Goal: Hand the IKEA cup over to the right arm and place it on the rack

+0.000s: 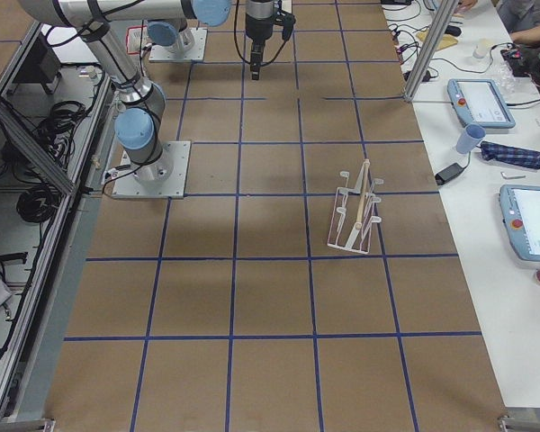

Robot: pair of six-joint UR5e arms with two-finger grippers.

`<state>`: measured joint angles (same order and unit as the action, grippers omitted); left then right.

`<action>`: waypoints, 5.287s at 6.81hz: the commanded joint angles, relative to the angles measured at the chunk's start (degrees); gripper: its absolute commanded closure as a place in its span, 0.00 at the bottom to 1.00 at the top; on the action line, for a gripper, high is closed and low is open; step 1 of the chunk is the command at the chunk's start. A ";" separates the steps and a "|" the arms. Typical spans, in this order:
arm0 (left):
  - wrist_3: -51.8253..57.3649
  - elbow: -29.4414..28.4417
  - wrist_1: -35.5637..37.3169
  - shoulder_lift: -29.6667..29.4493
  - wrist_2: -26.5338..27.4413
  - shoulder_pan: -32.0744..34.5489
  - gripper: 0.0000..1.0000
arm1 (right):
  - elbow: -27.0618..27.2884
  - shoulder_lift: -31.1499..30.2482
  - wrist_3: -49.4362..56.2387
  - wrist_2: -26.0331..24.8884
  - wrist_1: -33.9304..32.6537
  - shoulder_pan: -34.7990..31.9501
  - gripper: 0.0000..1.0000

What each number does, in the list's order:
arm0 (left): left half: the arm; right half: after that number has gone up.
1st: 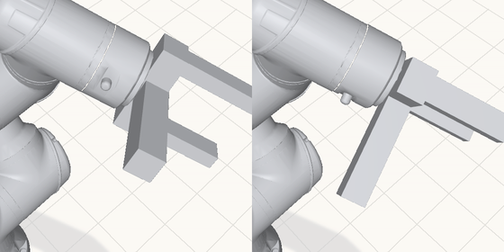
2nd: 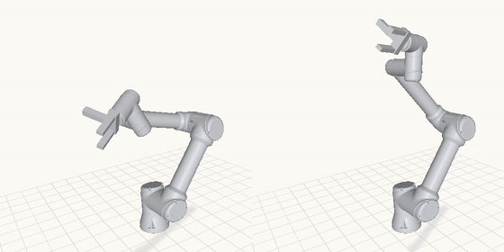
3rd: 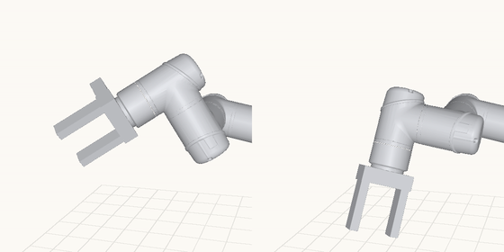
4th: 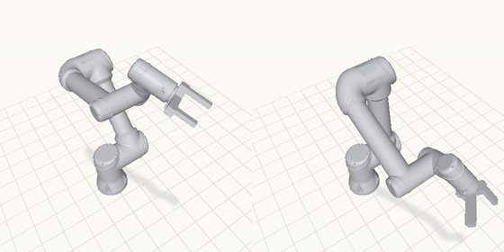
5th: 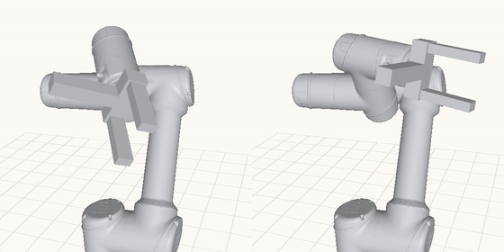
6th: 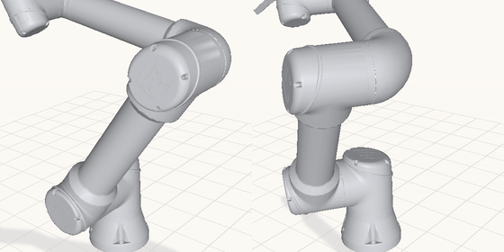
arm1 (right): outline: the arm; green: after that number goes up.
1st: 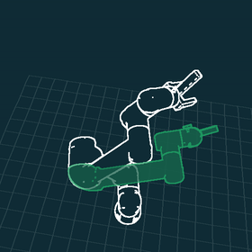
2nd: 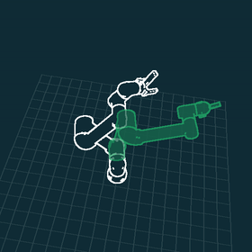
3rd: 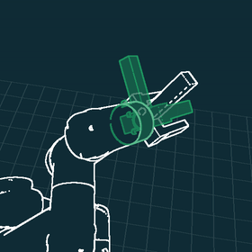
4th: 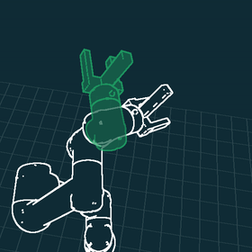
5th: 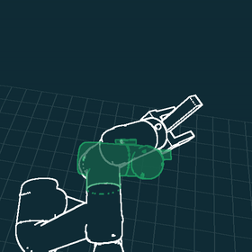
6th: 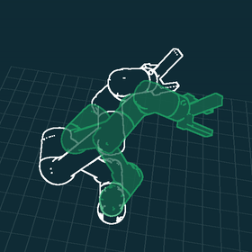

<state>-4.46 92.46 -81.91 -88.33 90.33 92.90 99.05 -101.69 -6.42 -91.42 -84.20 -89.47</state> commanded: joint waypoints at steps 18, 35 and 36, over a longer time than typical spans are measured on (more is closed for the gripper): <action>69.58 7.20 16.58 -17.19 -1.56 -60.18 0.00 | 0.52 1.58 0.00 0.80 0.52 -0.53 0.00; 73.80 3.60 17.17 -21.82 -1.21 -65.22 1.00 | 1.32 3.25 1.93 32.26 -4.04 1.93 0.00; 73.80 3.43 12.79 -18.40 -1.29 -64.26 1.00 | 1.41 3.25 2.02 39.40 -3.69 1.93 0.00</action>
<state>69.32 96.05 -64.84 -110.19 89.10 27.83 100.25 -98.58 -4.77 -60.71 -87.88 -87.71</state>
